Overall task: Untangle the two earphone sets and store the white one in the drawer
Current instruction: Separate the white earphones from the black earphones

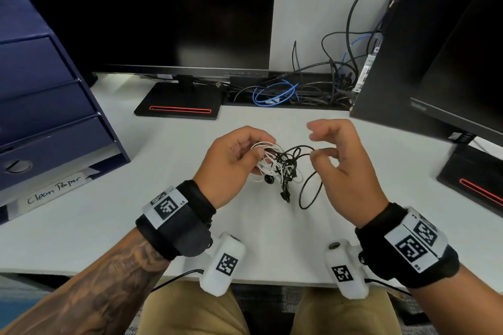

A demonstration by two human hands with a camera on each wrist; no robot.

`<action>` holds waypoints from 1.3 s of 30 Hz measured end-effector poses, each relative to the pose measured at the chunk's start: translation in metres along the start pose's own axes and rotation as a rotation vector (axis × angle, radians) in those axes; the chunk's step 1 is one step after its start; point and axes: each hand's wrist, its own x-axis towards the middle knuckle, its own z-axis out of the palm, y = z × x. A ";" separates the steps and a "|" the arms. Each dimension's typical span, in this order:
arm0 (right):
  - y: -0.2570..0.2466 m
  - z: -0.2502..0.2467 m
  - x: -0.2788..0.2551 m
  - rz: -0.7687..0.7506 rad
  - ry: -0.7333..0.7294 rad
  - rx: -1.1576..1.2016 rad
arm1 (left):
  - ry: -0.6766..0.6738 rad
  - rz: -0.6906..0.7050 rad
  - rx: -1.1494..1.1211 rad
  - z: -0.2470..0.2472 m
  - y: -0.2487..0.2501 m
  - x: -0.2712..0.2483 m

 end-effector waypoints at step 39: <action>0.005 0.009 -0.004 0.170 -0.102 0.250 | 0.082 -0.083 -0.049 0.008 0.000 -0.001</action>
